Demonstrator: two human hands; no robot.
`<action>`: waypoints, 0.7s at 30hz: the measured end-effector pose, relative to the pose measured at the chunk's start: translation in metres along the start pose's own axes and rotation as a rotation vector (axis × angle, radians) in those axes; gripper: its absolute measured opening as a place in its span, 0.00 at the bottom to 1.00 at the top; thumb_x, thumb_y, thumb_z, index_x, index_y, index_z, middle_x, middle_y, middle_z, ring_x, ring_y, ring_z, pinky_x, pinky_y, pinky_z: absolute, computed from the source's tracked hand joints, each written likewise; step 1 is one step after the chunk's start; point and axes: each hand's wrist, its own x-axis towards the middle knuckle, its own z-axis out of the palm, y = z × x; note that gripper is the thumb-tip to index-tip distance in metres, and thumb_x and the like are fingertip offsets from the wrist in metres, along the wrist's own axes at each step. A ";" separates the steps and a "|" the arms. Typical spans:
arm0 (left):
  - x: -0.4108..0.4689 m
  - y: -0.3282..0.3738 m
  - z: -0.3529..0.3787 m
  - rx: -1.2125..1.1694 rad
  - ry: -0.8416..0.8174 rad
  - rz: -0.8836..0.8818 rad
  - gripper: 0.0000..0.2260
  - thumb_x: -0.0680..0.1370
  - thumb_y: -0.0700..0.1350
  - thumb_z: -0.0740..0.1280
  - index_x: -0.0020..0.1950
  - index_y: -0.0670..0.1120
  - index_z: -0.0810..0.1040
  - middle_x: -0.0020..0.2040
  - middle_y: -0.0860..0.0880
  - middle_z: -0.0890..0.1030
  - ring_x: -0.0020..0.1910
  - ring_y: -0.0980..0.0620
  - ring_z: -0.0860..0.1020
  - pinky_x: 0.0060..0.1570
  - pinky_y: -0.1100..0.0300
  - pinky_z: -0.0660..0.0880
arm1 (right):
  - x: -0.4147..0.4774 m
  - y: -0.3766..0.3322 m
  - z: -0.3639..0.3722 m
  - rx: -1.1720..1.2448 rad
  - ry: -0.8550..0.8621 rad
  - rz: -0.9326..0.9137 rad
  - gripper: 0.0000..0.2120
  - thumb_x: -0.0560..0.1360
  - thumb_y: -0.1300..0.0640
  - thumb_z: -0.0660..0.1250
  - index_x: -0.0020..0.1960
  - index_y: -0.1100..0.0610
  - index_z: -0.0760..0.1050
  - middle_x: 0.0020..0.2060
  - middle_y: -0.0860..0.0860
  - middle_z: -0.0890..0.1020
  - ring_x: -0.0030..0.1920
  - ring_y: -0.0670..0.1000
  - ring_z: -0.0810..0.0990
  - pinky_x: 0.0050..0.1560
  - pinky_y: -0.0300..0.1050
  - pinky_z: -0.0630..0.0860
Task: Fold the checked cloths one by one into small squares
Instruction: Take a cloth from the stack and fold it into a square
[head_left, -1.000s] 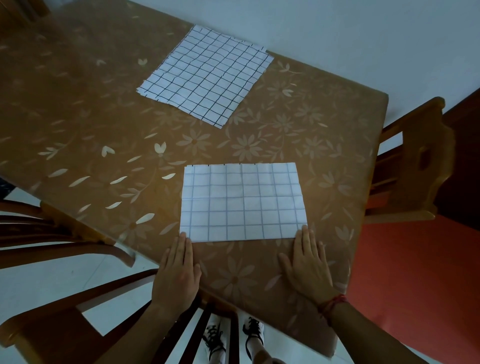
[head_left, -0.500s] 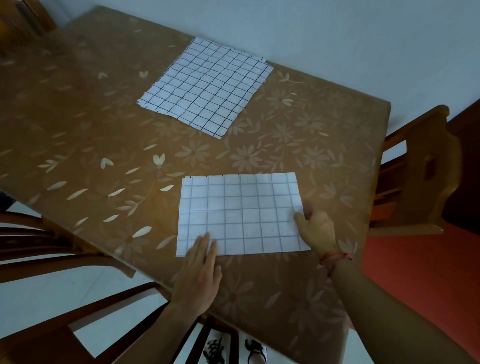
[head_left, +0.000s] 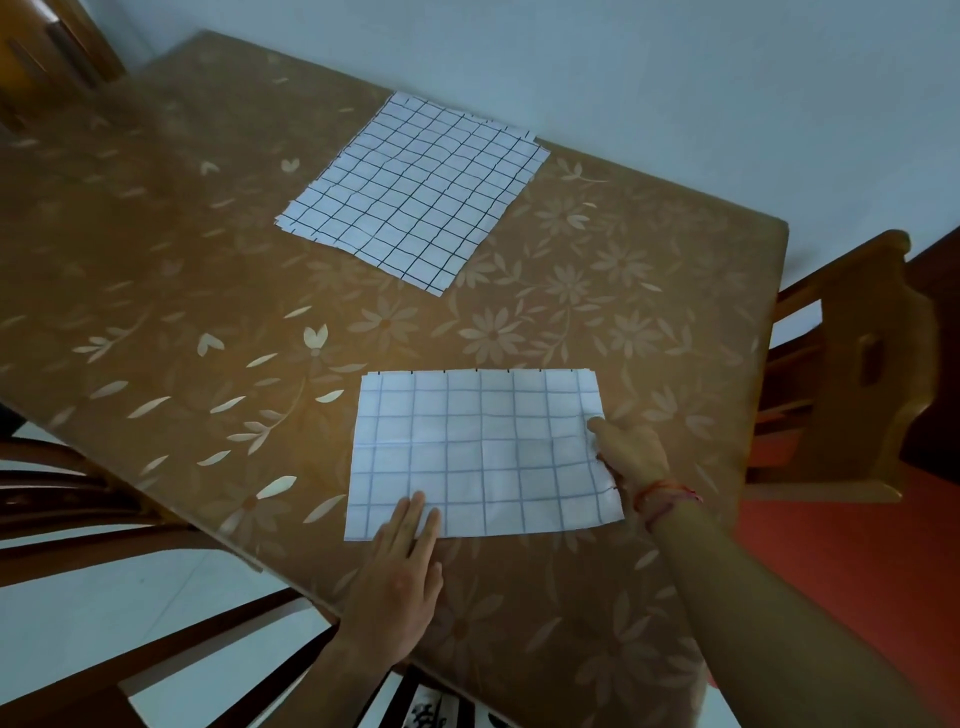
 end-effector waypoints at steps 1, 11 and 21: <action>0.000 0.001 -0.001 -0.006 0.002 -0.001 0.31 0.69 0.48 0.75 0.71 0.46 0.72 0.73 0.46 0.69 0.69 0.46 0.70 0.56 0.56 0.72 | 0.001 -0.001 0.000 0.013 -0.018 0.013 0.13 0.72 0.48 0.69 0.44 0.59 0.78 0.40 0.54 0.83 0.42 0.56 0.82 0.49 0.52 0.80; -0.002 -0.006 0.004 -0.051 -0.009 0.026 0.31 0.73 0.48 0.72 0.74 0.47 0.66 0.76 0.47 0.64 0.73 0.47 0.65 0.59 0.54 0.76 | 0.003 -0.011 -0.001 0.031 0.043 -0.098 0.11 0.69 0.51 0.76 0.36 0.53 0.75 0.39 0.52 0.83 0.45 0.55 0.82 0.51 0.53 0.80; 0.001 -0.008 0.000 -0.037 0.027 0.048 0.25 0.81 0.55 0.48 0.73 0.44 0.65 0.75 0.44 0.64 0.73 0.47 0.64 0.63 0.50 0.73 | -0.018 0.008 -0.013 0.156 0.022 -0.035 0.09 0.65 0.55 0.79 0.37 0.57 0.81 0.37 0.53 0.85 0.42 0.55 0.85 0.48 0.57 0.82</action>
